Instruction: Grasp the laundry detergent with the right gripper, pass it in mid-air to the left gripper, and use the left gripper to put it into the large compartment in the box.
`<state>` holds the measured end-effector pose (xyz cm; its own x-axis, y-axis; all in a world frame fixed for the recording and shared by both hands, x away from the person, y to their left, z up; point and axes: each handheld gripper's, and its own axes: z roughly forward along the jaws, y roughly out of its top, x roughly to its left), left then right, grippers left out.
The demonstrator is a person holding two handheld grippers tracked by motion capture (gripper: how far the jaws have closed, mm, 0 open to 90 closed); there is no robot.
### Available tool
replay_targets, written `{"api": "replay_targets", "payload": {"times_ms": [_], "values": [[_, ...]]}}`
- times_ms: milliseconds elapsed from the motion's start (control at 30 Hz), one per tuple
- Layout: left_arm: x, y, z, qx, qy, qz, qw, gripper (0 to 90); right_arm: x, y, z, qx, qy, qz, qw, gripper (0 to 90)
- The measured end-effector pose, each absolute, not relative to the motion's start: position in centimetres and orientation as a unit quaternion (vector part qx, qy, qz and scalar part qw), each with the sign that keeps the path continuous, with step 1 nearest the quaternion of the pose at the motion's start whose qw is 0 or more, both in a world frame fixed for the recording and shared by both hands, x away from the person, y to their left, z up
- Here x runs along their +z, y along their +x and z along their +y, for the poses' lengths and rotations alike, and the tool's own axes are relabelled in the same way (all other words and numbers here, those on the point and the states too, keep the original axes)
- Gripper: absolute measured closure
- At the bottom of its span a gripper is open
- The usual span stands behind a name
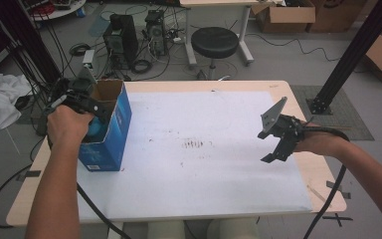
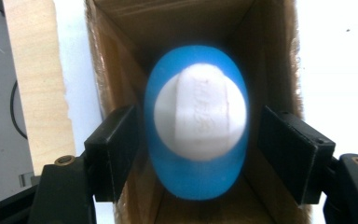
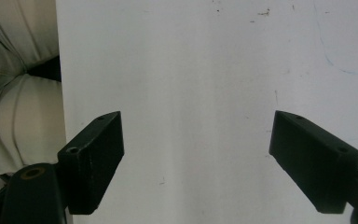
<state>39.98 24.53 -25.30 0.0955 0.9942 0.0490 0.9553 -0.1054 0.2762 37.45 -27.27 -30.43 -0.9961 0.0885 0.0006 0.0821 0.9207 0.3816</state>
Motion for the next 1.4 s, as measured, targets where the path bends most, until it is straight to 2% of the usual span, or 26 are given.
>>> {"api": "replay_targets", "payload": {"times_ms": [867, 1400], "values": [[-21.6, 37.2, 23.1, 0.119, 0.753, 0.641, 0.089, 19.2, -29.6, 36.6, -26.6, 0.203, 0.032, 0.979, 0.019, 17.5], [-21.0, 36.1, 20.3, 0.11, 0.781, 0.607, 0.094, 18.7, -29.2, 36.0, -26.6, 0.203, 0.032, 0.978, 0.024, 17.5]]}}
